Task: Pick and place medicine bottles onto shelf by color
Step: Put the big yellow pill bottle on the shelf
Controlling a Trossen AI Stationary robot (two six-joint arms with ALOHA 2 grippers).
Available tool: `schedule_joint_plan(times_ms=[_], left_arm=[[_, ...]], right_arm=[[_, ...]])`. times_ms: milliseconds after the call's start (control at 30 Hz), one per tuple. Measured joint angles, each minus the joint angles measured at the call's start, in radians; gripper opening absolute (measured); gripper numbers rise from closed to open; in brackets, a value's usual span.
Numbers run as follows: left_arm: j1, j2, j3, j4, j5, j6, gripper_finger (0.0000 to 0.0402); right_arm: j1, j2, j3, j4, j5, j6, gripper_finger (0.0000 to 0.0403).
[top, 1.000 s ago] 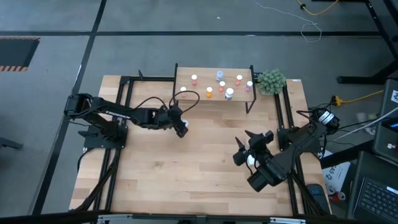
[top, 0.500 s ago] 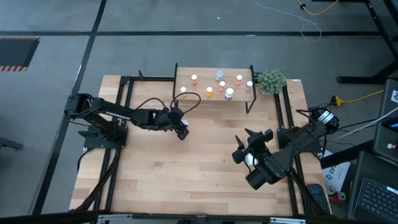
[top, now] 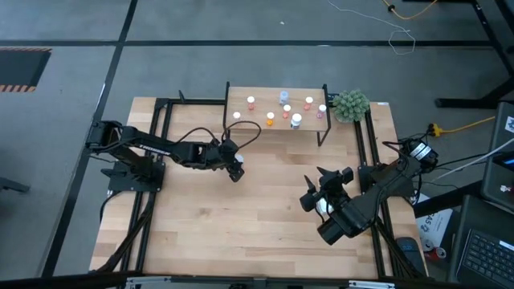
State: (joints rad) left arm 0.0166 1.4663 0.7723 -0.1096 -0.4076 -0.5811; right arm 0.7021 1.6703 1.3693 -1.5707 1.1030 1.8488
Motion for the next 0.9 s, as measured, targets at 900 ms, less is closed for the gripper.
schedule_joint_plan(times_ms=[900], left_arm=[[0.008, -0.002, 0.000, -0.002, 0.047, 0.041, 0.0248]], right_arm=[[0.000, 0.000, 0.000, 0.000, -0.034, -0.026, 0.0242]])
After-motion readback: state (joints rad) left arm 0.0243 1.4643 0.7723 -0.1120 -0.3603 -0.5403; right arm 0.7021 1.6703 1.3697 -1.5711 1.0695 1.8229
